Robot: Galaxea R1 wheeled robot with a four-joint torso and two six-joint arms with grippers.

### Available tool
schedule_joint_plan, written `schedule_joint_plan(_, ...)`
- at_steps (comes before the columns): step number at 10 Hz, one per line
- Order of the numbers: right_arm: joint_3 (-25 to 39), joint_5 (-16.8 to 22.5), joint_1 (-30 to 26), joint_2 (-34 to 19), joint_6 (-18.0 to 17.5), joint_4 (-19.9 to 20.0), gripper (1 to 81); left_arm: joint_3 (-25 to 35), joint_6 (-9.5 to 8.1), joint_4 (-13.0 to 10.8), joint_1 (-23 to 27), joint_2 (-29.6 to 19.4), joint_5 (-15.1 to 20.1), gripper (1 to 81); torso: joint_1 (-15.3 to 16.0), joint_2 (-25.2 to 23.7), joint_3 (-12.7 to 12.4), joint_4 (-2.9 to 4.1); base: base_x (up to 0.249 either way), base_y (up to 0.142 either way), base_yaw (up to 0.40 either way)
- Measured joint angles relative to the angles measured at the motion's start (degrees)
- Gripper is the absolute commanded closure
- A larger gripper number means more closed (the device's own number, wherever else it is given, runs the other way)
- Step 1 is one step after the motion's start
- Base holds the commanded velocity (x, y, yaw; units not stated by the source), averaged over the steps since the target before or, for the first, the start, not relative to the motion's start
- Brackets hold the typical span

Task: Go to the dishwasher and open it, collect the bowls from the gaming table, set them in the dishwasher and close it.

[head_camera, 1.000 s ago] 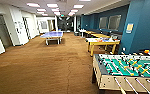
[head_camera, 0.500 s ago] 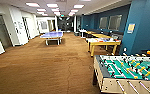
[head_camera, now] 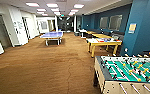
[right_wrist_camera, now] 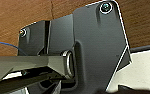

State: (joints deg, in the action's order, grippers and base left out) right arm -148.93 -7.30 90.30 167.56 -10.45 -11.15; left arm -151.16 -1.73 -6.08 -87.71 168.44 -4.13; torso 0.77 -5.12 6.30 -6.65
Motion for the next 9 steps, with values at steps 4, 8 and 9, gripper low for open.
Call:
schedule_joint_plan(4, 0.00, -0.02, -0.02, -1.21, -0.02, 0.02, 1.0, 0.00, 0.00, -0.02, 0.04, -0.05, -0.13, 1.0, 0.00, 0.00, 0.00, 0.00, 0.102, 0.000, 0.000)
schedule_joint_plan(8, -0.05, -0.02, -0.16, -1.46, -0.02, 0.02, 1.0, 0.00, 0.00, -0.02, 0.04, -0.05, -0.13, 1.0, 0.00, 0.00, 0.00, 0.00, 0.102, 0.000, 0.000)
schedule_joint_plan(9, -0.11, -0.05, -0.16, -1.49, -0.02, 0.02, 1.0, 0.00, 0.00, -0.04, 0.01, -0.05, -0.11, 1.0, 0.00, 0.00, 0.00, 0.00, 0.107, 0.000, 0.000)
